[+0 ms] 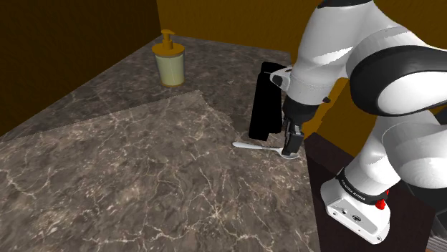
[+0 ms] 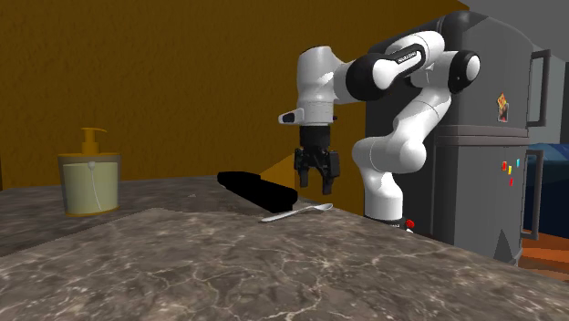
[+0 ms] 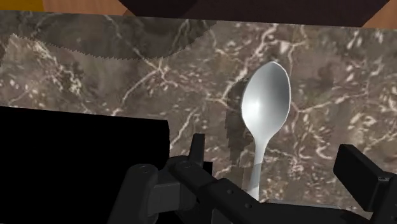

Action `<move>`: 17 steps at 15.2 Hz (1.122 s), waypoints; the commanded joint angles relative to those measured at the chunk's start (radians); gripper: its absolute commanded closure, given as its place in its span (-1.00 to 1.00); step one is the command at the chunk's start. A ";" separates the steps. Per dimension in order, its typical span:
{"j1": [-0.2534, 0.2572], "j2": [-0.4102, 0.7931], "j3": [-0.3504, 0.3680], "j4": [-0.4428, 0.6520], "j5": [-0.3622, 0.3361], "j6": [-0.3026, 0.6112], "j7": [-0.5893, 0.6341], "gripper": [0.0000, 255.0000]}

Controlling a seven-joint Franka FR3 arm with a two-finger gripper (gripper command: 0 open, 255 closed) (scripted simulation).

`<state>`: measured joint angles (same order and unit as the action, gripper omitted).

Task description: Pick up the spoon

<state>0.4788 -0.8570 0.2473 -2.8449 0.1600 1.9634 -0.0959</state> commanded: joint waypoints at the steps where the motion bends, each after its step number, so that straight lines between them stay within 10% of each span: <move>1: 0.007 0.010 0.008 -0.025 0.007 0.037 -0.002 -1.00; 7: 0.011 0.044 0.021 -0.071 0.018 0.117 0.000 -1.00; 8: 0.010 0.046 0.021 -0.071 0.018 0.118 0.000 1.00; 17: 0.011 0.044 0.021 -0.071 0.018 0.117 0.000 1.00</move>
<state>0.4891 -0.8119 0.2684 -2.9156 0.1782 2.0810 -0.0960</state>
